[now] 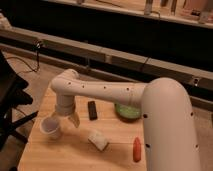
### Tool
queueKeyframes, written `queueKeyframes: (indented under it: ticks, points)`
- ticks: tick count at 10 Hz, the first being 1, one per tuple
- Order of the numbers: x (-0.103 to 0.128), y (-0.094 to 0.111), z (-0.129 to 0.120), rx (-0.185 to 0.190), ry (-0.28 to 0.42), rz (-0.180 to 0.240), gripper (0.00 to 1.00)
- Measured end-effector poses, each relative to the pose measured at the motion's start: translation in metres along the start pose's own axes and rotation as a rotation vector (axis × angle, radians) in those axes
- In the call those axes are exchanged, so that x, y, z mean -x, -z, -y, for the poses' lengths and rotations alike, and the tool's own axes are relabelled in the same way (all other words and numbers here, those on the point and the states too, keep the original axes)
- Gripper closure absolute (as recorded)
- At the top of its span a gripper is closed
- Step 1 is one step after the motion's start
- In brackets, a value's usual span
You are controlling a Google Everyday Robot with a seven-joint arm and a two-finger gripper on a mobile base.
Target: Pick up the ceramic cup
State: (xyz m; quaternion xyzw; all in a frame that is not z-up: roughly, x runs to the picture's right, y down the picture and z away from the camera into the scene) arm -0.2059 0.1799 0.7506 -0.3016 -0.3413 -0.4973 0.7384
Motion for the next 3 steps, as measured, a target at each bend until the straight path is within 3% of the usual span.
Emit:
queueKeyframes:
  ticks: [3]
  points:
    - [0.0053, -0.012, -0.0005, 0.008, 0.017, 0.027, 0.2]
